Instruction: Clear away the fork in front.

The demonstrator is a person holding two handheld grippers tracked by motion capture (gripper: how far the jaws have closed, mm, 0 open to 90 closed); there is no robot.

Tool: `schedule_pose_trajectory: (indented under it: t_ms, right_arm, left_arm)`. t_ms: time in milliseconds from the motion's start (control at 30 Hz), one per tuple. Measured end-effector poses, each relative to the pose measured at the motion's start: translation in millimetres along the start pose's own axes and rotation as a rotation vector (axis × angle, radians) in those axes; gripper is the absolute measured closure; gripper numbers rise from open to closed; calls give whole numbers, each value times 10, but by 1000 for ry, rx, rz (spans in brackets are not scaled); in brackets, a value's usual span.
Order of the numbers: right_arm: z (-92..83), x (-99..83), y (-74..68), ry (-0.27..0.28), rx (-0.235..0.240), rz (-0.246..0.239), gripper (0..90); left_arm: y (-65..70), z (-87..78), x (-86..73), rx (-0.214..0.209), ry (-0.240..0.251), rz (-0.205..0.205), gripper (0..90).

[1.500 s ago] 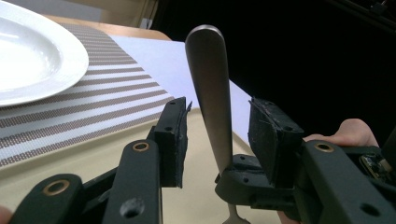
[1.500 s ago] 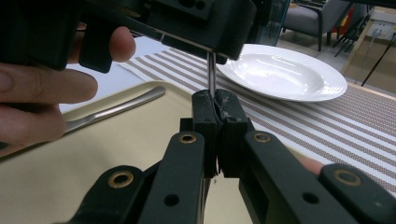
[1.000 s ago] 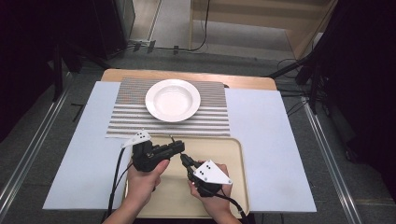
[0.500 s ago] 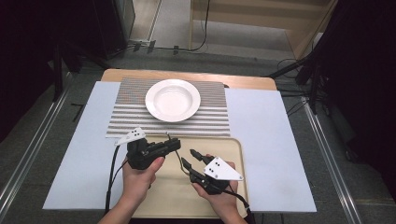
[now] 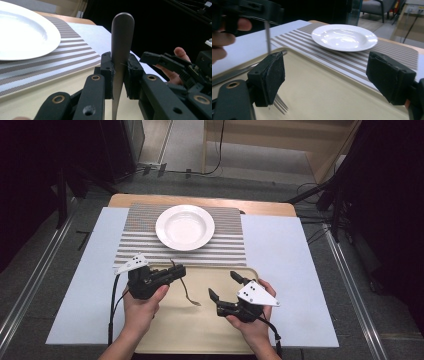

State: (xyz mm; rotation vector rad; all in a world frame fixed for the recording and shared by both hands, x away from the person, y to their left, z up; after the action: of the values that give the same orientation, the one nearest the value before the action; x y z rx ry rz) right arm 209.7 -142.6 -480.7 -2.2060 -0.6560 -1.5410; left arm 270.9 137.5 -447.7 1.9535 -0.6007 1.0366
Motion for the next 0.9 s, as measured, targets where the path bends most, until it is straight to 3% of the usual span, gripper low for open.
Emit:
schedule_pose_trajectory:
  t_ms: [600,900]
  right_arm:
    - [-291,-106,529,22,-138,16,141]
    - [-510,-176,826,38,-214,60,141]
  left_arm:
    - [-71,-107,28,20,8,5,784]
    - [-93,-132,24,20,8,3,784]
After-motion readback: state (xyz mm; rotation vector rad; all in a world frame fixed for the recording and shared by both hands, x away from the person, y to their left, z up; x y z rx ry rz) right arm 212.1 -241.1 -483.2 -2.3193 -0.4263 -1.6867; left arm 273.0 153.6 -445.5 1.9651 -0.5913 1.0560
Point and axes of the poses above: each handheld gripper's, and its own axes: z roughly forward along the jaws, x roughly out of its top, y roughly to its right, the point moved 1 cm from there along z, roughly forward along the jaws, and after that the axes turned 3 degrees about -y, right-handed, at the moved point
